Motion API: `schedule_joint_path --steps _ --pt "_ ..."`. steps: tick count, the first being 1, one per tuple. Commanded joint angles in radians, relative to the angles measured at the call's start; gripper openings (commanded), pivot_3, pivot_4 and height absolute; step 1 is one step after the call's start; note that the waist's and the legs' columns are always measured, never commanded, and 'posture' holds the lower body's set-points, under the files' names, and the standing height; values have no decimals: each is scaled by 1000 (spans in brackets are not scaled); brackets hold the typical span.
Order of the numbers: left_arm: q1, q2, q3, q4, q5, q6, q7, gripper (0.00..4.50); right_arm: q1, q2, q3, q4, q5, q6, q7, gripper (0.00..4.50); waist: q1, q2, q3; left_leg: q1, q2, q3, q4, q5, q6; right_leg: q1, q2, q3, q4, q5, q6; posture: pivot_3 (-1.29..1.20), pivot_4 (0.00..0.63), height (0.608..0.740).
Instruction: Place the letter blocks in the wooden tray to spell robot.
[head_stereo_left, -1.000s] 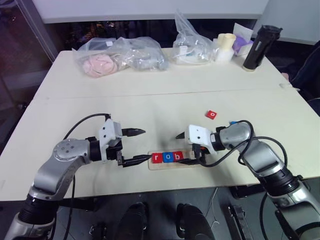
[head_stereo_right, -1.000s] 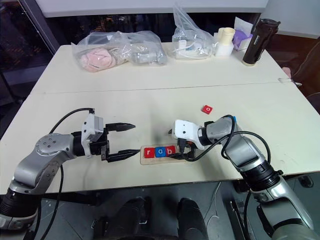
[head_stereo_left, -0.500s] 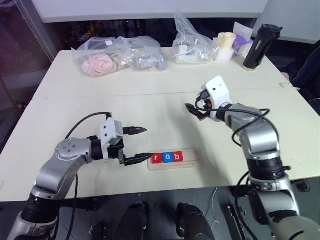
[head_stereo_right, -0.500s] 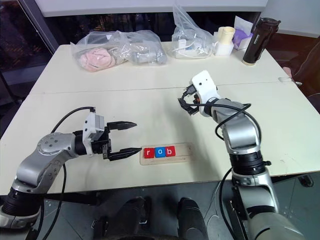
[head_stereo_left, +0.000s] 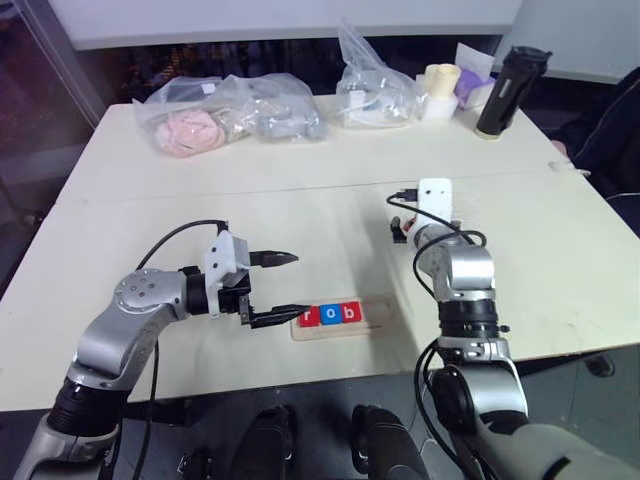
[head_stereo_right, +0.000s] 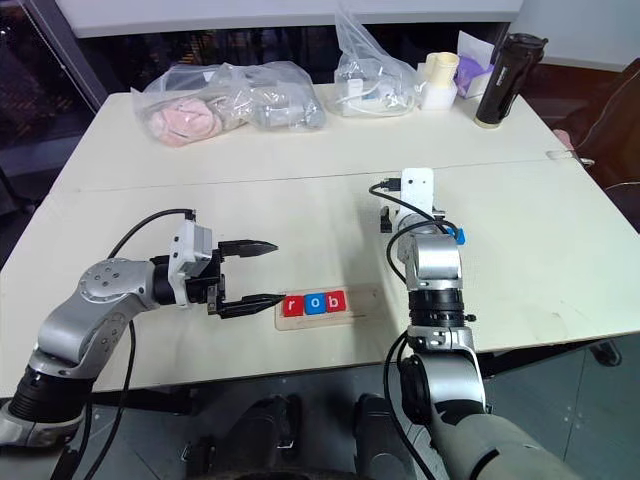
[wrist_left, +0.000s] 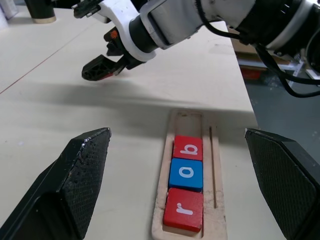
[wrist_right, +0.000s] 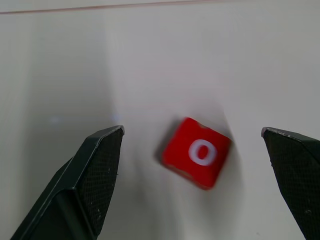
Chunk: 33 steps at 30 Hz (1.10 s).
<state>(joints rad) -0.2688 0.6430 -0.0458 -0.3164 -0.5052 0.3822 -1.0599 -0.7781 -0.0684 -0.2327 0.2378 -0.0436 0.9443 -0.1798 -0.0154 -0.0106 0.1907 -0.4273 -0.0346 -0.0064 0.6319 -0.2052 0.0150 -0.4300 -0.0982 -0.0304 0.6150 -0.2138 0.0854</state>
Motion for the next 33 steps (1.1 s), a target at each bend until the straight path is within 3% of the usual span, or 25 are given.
schedule_joint_path --steps 1,9,12,17,21,24,28,33 --pt "4 5 15 -23 -2 -15 5 4500 -39 16 -43 31 19 -31 -55 4465 -1 0 0 0 0 0 0 0 0 0 0 0 0 0 0 0 150 738" --pt "10 7 18 -30 0 -15 12 4500 -66 52 -102 103 82 -32 -98 4465 -3 0 0 2 1 0 0 0 0 1 1 0 0 0 0 0 150 738" --pt "16 9 19 -34 -1 -17 14 4500 -67 60 -96 98 86 -27 -108 3606 -5 0 0 2 1 0 0 0 0 1 1 0 1 0 0 0 150 738" --pt "15 7 15 -34 -1 -20 17 4500 -53 70 -61 64 81 10 -108 1129 -2 0 0 2 1 0 0 0 0 1 1 0 1 0 0 0 150 738" --pt "12 2 8 -31 -1 -21 16 4500 -23 47 -28 -53 79 111 -77 1130 -2 0 0 2 1 0 0 0 0 1 1 0 1 0 0 0 150 738" --pt "7 -1 3 -24 -2 -23 10 4500 30 -17 42 -262 118 253 35 1130 2 1 0 2 1 -1 -1 0 0 1 1 0 0 0 0 0 150 738" --pt "-1 -3 -3 -8 -2 -29 -3 4500 140 -169 117 -598 206 500 178 1130 4 1 0 0 1 -1 -1 0 0 1 1 0 -1 -1 0 0 150 738" --pt "-14 -11 -18 13 1 -40 -28 4500 391 -347 51 -955 339 670 298 1130 12 0 0 0 1 -3 -1 0 0 2 0 -1 -2 -2 2 0 150 738"
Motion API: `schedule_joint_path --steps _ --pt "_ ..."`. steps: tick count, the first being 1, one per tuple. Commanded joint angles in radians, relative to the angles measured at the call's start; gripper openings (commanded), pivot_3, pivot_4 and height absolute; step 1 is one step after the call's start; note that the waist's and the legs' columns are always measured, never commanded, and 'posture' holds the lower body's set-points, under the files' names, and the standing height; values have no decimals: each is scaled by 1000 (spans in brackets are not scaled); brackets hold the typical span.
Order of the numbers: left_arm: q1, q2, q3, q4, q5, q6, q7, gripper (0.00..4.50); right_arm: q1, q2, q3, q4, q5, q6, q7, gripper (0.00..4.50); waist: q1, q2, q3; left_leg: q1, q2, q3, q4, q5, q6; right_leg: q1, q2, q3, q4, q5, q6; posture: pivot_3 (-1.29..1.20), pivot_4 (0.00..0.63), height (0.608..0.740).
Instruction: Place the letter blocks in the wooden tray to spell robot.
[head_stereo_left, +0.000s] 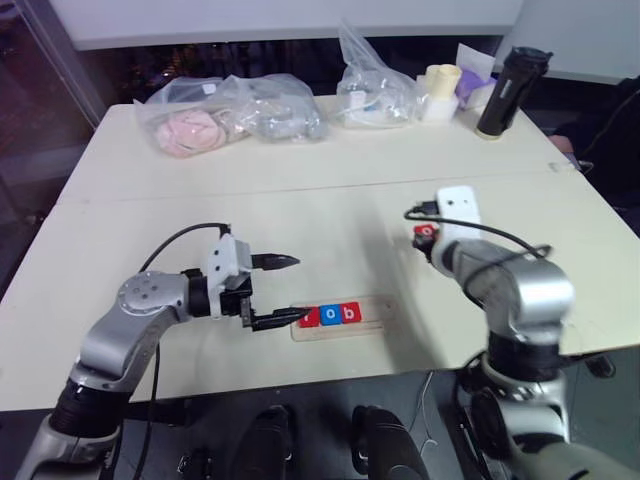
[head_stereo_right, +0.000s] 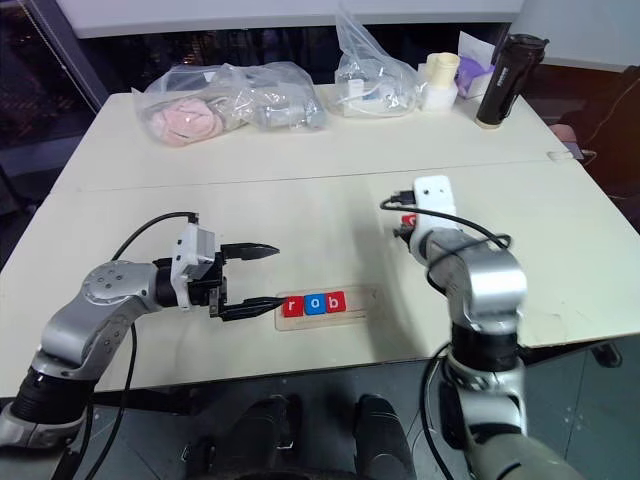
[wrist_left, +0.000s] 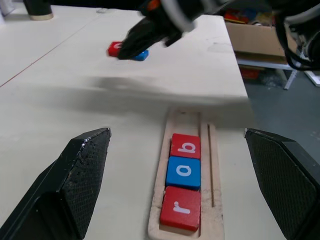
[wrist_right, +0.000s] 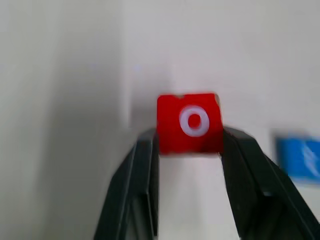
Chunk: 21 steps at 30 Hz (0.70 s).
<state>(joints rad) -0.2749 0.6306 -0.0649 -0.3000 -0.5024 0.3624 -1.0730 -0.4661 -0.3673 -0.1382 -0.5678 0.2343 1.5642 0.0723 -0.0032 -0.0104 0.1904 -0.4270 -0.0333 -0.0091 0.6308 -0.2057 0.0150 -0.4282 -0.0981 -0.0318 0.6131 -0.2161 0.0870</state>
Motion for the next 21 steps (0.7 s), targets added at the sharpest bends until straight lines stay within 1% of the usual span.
schedule_joint_path --steps 1,4,10,12,14,16,17,19,20,21 --pt "-10 -1 -1 -1 -3 -20 -18 4500 111 -55 -59 -182 83 50 54 1130 -2 0 0 0 0 0 0 0 0 0 0 0 -1 0 0 0 150 738" --pt "-18 -5 -5 8 -2 -22 -28 4500 186 -59 -86 -238 122 50 59 1130 -16 0 0 0 0 2 0 0 0 -1 -1 1 -1 0 1 0 150 738" --pt "-26 -7 -4 18 1 -23 -42 4500 250 -43 -112 -235 122 50 17 1130 -7 0 0 0 5 3 0 -1 -1 -2 0 0 -1 0 0 0 150 738" --pt "-28 -7 -3 21 4 -24 -45 4500 261 -34 -108 -235 126 50 10 2210 -6 0 0 -1 5 3 0 -1 -1 -2 0 0 -2 2 -3 0 150 738" --pt "-29 -6 -2 22 5 -23 -45 4500 268 -31 -103 -232 127 50 5 3144 -7 0 0 -1 5 3 0 -1 -1 -2 0 0 -3 2 -3 0 150 738" --pt "-29 -3 1 24 7 -24 -46 4500 269 -36 -103 -224 131 50 13 4240 -7 0 0 -2 5 3 0 -1 -1 -2 0 0 -4 2 -3 0 150 738" --pt "-29 -2 2 24 8 -24 -45 4500 269 -58 -98 -222 143 50 30 4407 -7 0 0 -2 5 3 0 -1 -1 -2 0 0 -4 2 -3 0 150 738" --pt "-29 -2 6 24 8 -22 -45 4500 255 -151 -70 -234 174 50 96 4407 -7 1 1 -2 5 3 0 -1 -1 -2 0 0 -4 2 -3 0 150 738" --pt "-29 -1 7 24 9 -23 -45 4500 253 -267 -25 -247 197 -5 179 4407 -7 1 1 -2 5 3 0 -1 -1 -2 0 0 -4 2 -3 0 150 738" --pt "-29 0 8 24 9 -22 -45 4500 251 -358 -4 -250 219 -60 256 4407 -6 2 2 -2 5 4 0 -1 -1 -2 0 0 -4 2 -2 0 150 738"
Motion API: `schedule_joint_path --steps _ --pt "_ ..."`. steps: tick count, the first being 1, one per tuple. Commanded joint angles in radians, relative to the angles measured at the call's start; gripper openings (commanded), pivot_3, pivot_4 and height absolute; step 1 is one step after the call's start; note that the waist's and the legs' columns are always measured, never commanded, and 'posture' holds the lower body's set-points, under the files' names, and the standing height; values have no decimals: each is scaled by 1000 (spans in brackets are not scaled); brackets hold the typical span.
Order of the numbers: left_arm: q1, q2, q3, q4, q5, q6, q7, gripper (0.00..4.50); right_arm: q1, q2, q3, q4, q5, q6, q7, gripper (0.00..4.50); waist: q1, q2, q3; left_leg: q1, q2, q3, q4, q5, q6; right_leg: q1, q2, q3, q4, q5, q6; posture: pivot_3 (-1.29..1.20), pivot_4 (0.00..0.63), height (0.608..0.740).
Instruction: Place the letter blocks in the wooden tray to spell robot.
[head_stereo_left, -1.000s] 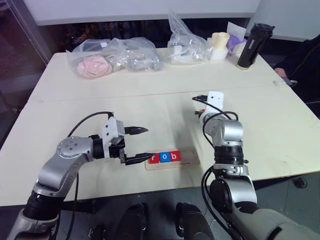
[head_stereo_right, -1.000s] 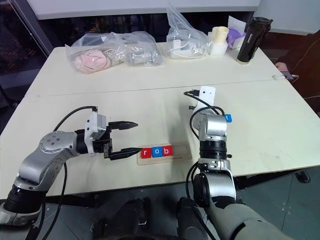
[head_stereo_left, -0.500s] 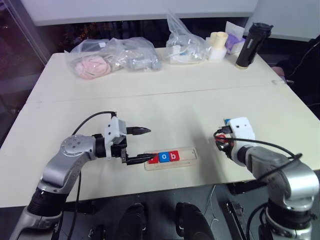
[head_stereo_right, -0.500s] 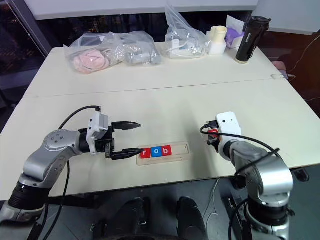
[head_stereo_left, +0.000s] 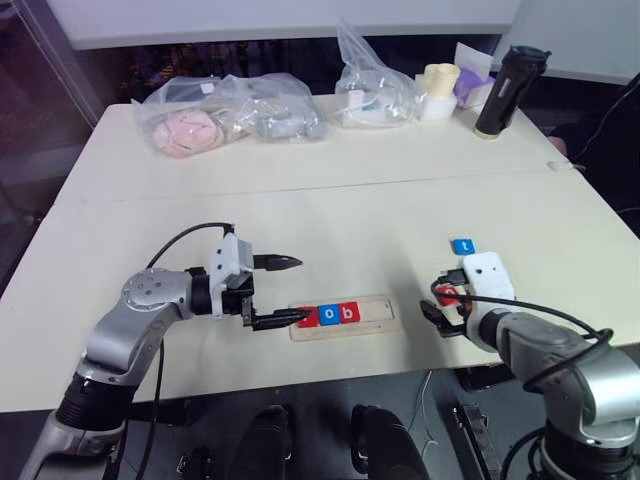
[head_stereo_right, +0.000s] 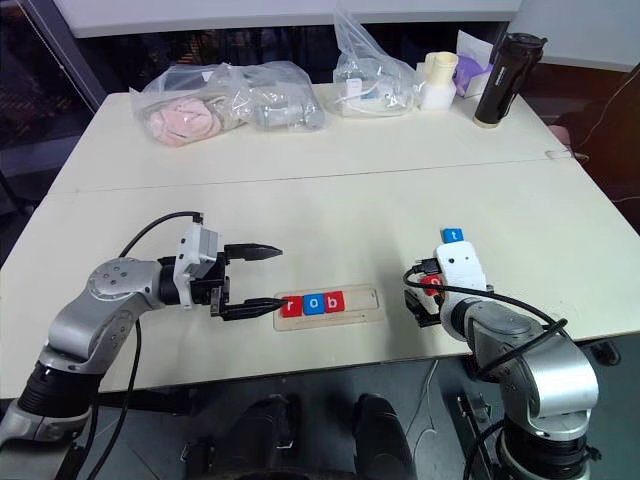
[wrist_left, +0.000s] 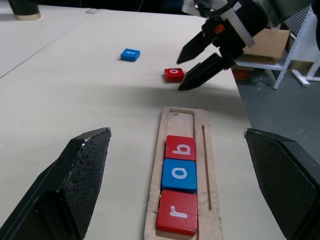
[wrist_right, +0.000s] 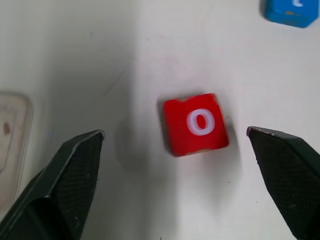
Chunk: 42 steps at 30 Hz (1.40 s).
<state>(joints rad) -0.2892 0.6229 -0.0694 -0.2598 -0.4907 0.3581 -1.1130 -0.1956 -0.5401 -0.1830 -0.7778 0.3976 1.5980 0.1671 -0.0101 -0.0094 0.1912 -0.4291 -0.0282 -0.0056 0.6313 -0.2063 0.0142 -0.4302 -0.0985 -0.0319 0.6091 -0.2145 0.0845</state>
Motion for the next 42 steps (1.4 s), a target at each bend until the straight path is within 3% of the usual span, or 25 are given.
schedule_joint_path --steps 1,3,4,7,12,20,33,36,41,42 --pt "-15 8 13 -15 -3 -18 -5 4500 -20 -259 52 -33 73 -150 228 4407 1 1 1 -1 0 1 0 0 0 0 -1 0 -1 0 1 0 150 738" --pt "-16 9 13 -14 -2 -18 -5 4500 7 -411 77 14 46 -372 387 4407 1 0 1 -1 0 0 0 0 0 1 0 -1 -3 -2 4 0 150 738" --pt "-18 8 12 -15 -2 -18 -4 4500 32 -486 93 78 -7 -580 497 4407 0 0 1 0 1 0 -1 0 0 2 1 -2 -6 -2 4 0 150 738" --pt "-24 6 10 -16 -2 -15 -2 4500 92 -616 134 269 -126 -1049 733 4407 0 0 1 0 2 0 -2 -1 0 4 2 -5 -12 -2 3 0 150 738" --pt "-36 6 10 -12 -2 -12 -1 4500 23 -633 234 552 -223 -1417 924 4407 1 -1 1 -1 2 4 -1 -4 2 4 2 -4 -13 1 0 0 150 738" --pt "-6 22 31 -51 -8 1 18 4500 -213 -539 389 906 -347 -1629 1095 4407 1 -1 1 1 3 4 1 -4 2 4 4 -2 -10 3 0 0 150 738" --pt "20 34 38 -84 -18 9 45 4500 -349 -470 441 1159 -448 -1767 1184 4407 20 -2 1 2 3 4 2 -4 1 6 3 -1 -9 3 -1 0 150 738" --pt "20 34 38 -85 -19 10 49 4500 -361 -453 442 1183 -445 -1773 1202 3553 21 -2 1 2 3 4 3 -4 1 7 3 -1 -9 4 -1 0 150 738" --pt "17 34 37 -83 -19 9 52 4500 -387 -422 445 1212 -453 -1773 1215 1103 18 -2 1 3 3 4 5 -4 1 7 3 -1 -8 4 -2 0 150 738" --pt "17 34 37 -82 -19 9 52 4500 -390 -417 444 1215 -453 -1770 1216 1112 18 -2 1 3 3 4 5 -4 1 7 3 -1 -8 4 -2 0 150 738"
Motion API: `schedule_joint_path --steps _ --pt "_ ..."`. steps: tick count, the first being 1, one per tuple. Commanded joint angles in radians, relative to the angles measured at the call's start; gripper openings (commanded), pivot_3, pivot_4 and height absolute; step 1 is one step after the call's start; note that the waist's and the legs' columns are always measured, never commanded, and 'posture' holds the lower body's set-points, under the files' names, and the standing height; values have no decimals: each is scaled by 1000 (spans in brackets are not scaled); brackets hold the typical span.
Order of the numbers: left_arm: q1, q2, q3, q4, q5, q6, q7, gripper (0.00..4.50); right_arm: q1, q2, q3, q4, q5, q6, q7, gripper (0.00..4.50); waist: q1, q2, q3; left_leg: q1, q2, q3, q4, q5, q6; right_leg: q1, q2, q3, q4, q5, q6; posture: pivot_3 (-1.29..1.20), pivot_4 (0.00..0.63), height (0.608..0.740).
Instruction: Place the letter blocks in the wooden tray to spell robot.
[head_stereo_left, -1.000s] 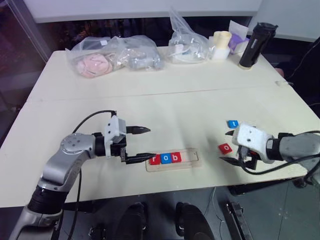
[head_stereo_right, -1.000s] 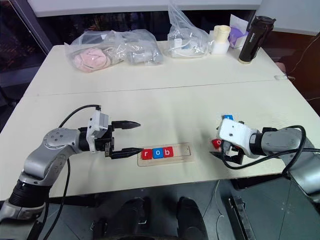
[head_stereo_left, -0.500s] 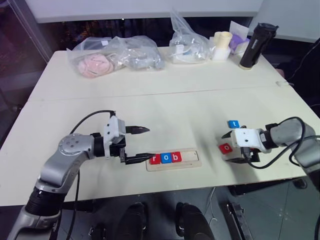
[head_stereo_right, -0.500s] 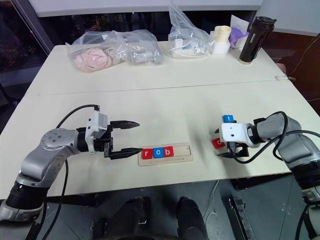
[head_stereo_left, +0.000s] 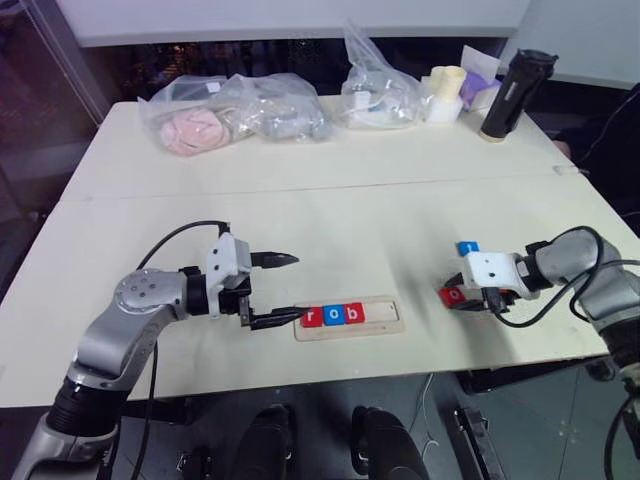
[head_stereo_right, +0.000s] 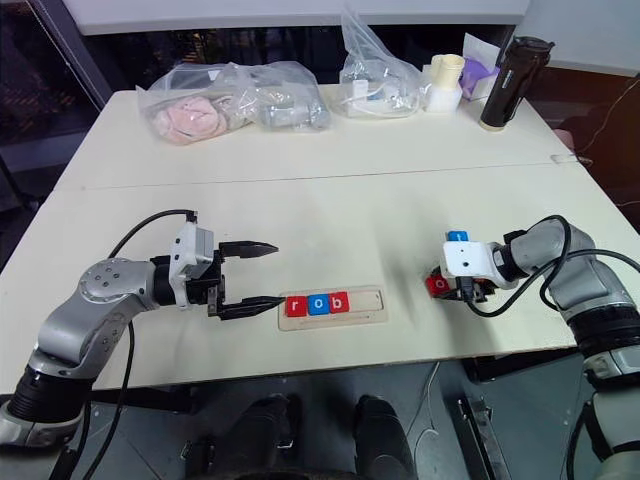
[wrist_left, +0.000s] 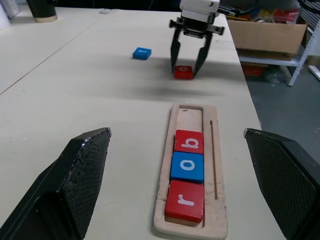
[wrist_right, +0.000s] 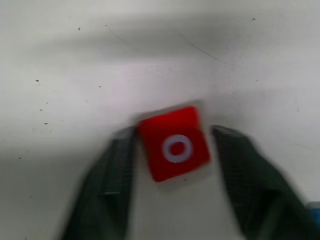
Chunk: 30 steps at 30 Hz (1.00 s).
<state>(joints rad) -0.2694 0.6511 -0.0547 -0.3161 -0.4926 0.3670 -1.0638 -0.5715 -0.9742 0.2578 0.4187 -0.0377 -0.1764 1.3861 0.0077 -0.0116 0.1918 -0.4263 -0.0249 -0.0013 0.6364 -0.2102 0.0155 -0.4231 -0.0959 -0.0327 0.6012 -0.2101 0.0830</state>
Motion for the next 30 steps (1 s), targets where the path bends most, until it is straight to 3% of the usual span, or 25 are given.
schedule_joint_path --steps 1,8,15,30 --pt "-3 5 22 -26 -18 0 3 4500 -16 20 2 15 -19 7 -2 1112 -1 0 0 0 0 0 0 0 0 0 0 0 0 0 0 0 150 738" --pt "-4 7 23 -20 -17 -2 1 4500 28 25 -70 -329 149 282 33 1112 3 1 0 0 1 0 0 0 0 -2 0 0 4 0 0 0 150 738" --pt "-8 3 20 -15 -14 -4 4 4500 97 59 -39 -558 156 462 -40 1112 8 0 0 -1 0 0 2 0 0 -3 -1 0 6 0 0 0 150 738" --pt "-1 -3 20 -21 -16 -2 11 4500 105 158 31 -616 115 559 -155 1112 6 0 0 -2 0 0 4 0 0 -3 -1 0 7 0 0 0 150 738"
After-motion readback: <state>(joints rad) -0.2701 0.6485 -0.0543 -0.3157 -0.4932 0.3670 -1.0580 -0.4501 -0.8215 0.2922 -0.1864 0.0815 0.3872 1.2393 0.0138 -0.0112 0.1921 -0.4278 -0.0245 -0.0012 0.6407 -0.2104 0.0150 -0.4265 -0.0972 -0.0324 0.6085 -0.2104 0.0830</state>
